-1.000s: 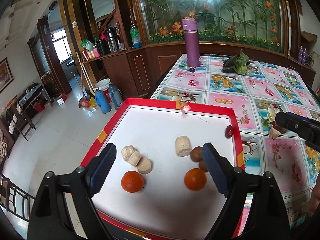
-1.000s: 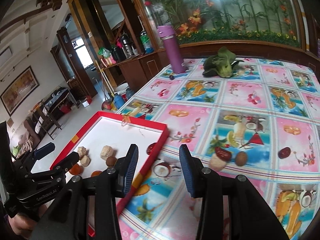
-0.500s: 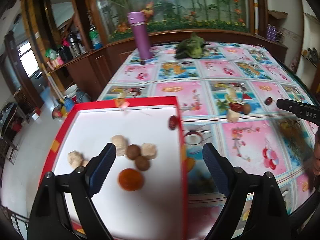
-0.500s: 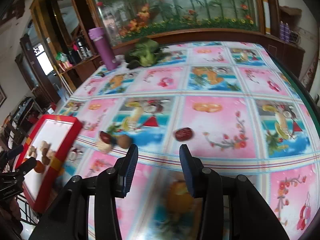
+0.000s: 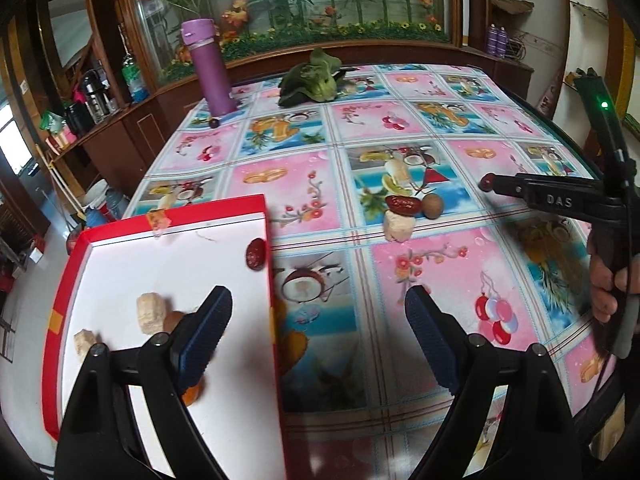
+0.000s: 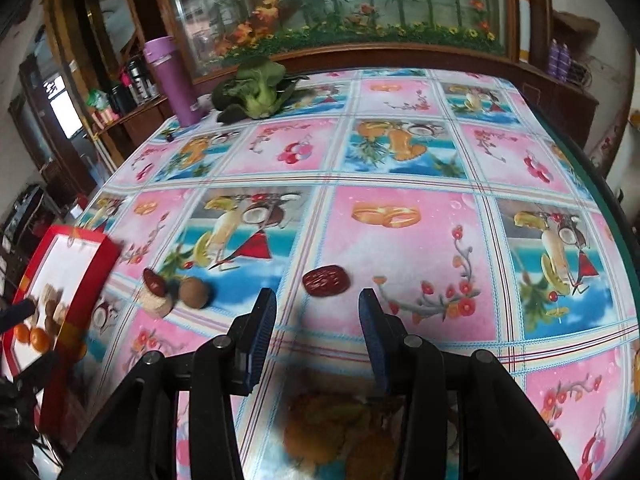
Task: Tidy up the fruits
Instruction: 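Move both grippers to the tablecloth and grasp a red date with the right gripper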
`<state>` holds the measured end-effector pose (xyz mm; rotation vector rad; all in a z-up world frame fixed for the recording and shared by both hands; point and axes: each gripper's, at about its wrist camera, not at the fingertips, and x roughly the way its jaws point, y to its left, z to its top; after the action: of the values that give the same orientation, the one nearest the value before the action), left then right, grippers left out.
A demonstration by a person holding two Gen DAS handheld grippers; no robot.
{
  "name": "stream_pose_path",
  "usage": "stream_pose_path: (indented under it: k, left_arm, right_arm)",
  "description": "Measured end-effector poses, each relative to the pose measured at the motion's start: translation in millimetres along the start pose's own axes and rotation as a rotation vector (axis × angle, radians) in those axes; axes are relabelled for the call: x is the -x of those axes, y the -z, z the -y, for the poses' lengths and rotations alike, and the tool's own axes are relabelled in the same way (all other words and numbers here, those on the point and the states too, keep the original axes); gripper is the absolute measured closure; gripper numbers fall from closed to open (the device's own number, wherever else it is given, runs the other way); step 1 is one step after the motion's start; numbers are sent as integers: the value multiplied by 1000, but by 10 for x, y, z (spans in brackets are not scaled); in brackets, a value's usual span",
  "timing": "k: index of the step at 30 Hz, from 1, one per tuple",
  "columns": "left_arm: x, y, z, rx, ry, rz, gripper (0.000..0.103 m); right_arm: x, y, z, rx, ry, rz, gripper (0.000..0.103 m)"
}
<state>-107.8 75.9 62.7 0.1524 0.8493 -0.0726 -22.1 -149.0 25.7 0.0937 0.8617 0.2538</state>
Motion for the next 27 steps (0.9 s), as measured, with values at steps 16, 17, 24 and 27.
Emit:
stream_pose_path:
  k: [16, 17, 24, 27]
  left_arm:
    - [-629, -520, 319, -19, 118, 18, 14]
    - [-673, -541, 342, -22, 131, 19, 14]
    - [-850, -555, 393, -13, 165, -24, 33]
    - [-852, -544, 389, -13, 161, -19, 37]
  right_arm:
    - [-241, -87, -6, 1, 15, -21, 60]
    - [-240, -88, -9, 3, 15, -21, 60]
    - [-247, -94, -12, 11, 11, -18, 60]
    - [-251, -91, -27, 22, 14, -18, 60]
